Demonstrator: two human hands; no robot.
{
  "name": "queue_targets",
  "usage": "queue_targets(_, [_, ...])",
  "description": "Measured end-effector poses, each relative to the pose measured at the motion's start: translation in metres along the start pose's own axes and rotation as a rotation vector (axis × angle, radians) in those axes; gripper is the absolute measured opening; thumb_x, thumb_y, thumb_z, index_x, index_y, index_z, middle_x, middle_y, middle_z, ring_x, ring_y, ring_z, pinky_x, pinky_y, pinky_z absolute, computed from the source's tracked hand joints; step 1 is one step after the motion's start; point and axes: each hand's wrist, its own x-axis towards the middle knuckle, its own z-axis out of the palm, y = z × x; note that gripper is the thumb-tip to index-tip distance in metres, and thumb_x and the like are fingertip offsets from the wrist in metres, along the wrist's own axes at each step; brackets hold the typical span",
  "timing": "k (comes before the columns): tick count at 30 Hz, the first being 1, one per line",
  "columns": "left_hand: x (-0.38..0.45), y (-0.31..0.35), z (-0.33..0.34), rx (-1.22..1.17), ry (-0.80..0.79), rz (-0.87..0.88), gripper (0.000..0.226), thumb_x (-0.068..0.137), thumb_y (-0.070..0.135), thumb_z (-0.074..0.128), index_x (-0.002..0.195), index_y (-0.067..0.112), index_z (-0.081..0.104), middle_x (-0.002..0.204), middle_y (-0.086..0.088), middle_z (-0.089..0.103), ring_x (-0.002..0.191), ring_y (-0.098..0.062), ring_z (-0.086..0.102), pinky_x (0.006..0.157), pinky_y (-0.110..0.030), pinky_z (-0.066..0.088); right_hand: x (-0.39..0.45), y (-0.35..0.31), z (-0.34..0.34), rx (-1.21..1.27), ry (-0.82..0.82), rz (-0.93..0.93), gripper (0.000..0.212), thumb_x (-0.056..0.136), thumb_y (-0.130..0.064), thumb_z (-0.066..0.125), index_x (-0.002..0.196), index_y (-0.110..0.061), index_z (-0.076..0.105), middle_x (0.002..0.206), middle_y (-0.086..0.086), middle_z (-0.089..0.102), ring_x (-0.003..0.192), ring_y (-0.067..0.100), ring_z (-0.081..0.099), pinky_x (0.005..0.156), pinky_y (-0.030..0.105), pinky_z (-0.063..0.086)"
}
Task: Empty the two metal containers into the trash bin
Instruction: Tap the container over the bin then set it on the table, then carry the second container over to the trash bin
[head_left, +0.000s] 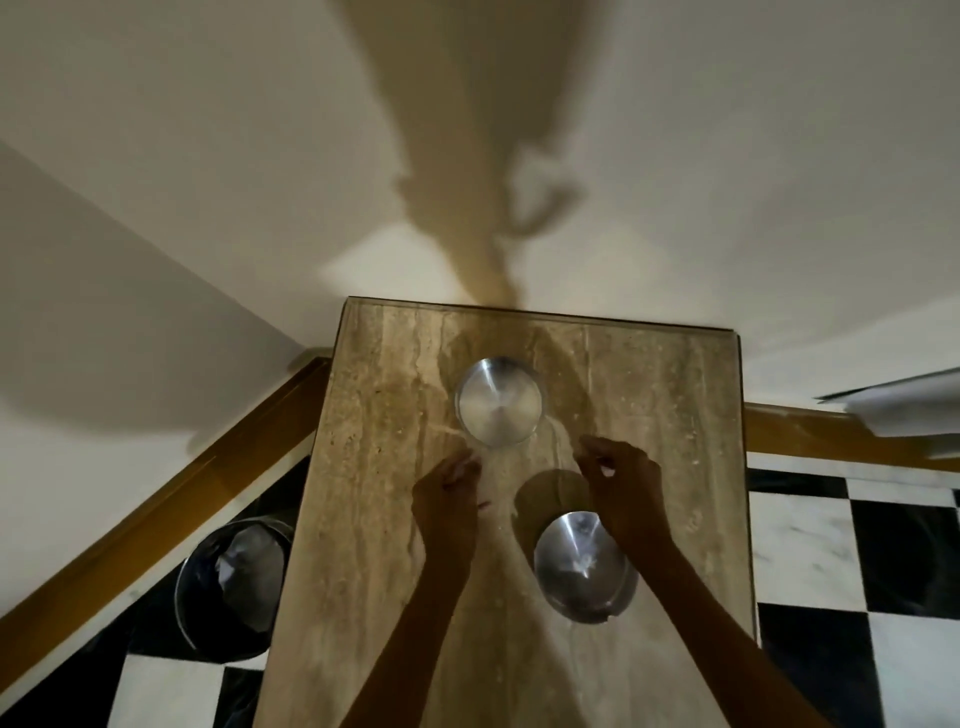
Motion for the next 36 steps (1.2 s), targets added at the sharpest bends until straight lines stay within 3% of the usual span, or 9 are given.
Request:
queue_targets(5, [-0.067, -0.05, -0.002, 0.113, -0.127, -0.046, 0.017, 0.099, 0.006, 0.06, 0.108, 0.005, 0.075, 0.108, -0.019, 0.075, 0.099, -0.03, 0.07, 0.097, -0.055, 0.054, -0.053, 0.045, -0.021, -0.142, -0.03, -0.01, 0.014, 0.091, -0.01, 0.071, 0.103, -0.005, 0.075, 0.089, 0.0, 0.069, 0.079, 0.012, 0.062, 0.067, -0.002, 0.041])
queue_targets(10, [-0.107, -0.067, 0.009, -0.043, -0.143, -0.224, 0.017, 0.1, 0.011, 0.059, 0.095, 0.012, 0.075, 0.101, -0.022, 0.074, 0.087, -0.03, 0.064, 0.077, -0.044, 0.051, -0.084, 0.071, -0.021, -0.193, -0.078, 0.085, 0.02, 0.094, -0.006, 0.065, 0.113, -0.008, 0.071, 0.099, 0.005, 0.067, 0.088, 0.018, 0.067, 0.077, 0.023, 0.051])
queue_targets(12, [-0.111, -0.066, 0.01, -0.156, -0.112, -0.333, 0.019, 0.099, 0.012, 0.06, 0.091, 0.015, 0.076, 0.096, -0.017, 0.075, 0.086, -0.031, 0.067, 0.076, -0.042, 0.052, -0.086, 0.068, -0.02, -0.171, -0.036, 0.109, 0.019, 0.09, 0.003, 0.065, 0.106, -0.003, 0.073, 0.088, -0.001, 0.064, 0.082, 0.02, 0.071, 0.072, 0.016, 0.05])
queue_targets(15, [-0.107, -0.078, -0.033, -0.313, -0.085, -0.45, 0.018, 0.097, 0.017, 0.061, 0.101, 0.009, 0.076, 0.101, -0.015, 0.077, 0.095, -0.03, 0.072, 0.083, -0.044, 0.056, -0.115, 0.047, 0.005, -0.188, -0.103, 0.075, 0.024, 0.086, 0.004, 0.066, 0.102, -0.009, 0.078, 0.081, -0.003, 0.069, 0.07, -0.005, 0.062, 0.061, -0.003, 0.044])
queue_targets(20, [-0.104, -0.083, -0.072, -0.627, -0.302, -0.678, 0.033, 0.097, 0.037, 0.059, 0.096, 0.012, 0.081, 0.086, -0.008, 0.082, 0.081, -0.023, 0.077, 0.074, -0.043, 0.063, -0.132, 0.012, 0.003, -0.176, -0.158, 0.053, 0.028, 0.087, -0.002, 0.069, 0.109, -0.016, 0.079, 0.091, 0.006, 0.075, 0.067, -0.007, 0.058, 0.064, -0.008, 0.036])
queue_targets(25, [-0.096, -0.091, -0.154, -1.081, -0.543, -0.658, 0.074, 0.086, 0.059, 0.066, 0.14, 0.01, 0.055, 0.128, -0.021, 0.07, 0.117, -0.037, 0.068, 0.093, -0.054, 0.058, -0.171, -0.057, 0.058, -0.193, -0.317, -0.061, 0.028, 0.081, -0.001, 0.073, 0.103, -0.016, 0.081, 0.07, -0.008, 0.064, 0.066, -0.024, 0.058, 0.061, -0.004, 0.038])
queue_targets(29, [-0.08, -0.094, -0.228, -1.259, -0.691, -0.559, 0.094, 0.085, 0.077, 0.056, 0.15, 0.011, 0.037, 0.153, -0.023, 0.045, 0.144, -0.04, 0.041, 0.118, -0.061, 0.029, -0.203, -0.104, 0.126, -0.121, -0.359, -0.061, 0.02, 0.082, -0.007, 0.075, 0.101, -0.014, 0.08, 0.08, -0.002, 0.071, 0.073, 0.004, 0.069, 0.066, 0.013, 0.051])
queue_targets(31, [-0.065, -0.097, -0.266, -1.289, -0.615, -0.557, 0.098, 0.078, 0.077, 0.064, 0.146, 0.01, 0.046, 0.15, -0.024, 0.051, 0.138, -0.042, 0.049, 0.113, -0.06, 0.038, -0.213, -0.125, 0.165, -0.092, -0.366, -0.101, 0.016, 0.083, -0.01, 0.074, 0.098, -0.012, 0.078, 0.081, 0.002, 0.07, 0.075, 0.013, 0.067, 0.069, 0.026, 0.053])
queue_targets(36, [-0.011, -0.102, -0.334, -1.329, -0.329, -0.532, 0.093, 0.072, 0.069, 0.075, 0.142, 0.012, 0.054, 0.14, -0.026, 0.06, 0.121, -0.045, 0.062, 0.1, -0.058, 0.052, -0.208, -0.16, 0.26, -0.065, -0.507, -0.182, 0.022, 0.093, -0.023, 0.068, 0.114, -0.019, 0.075, 0.092, -0.007, 0.071, 0.075, -0.007, 0.064, 0.062, 0.003, 0.048])
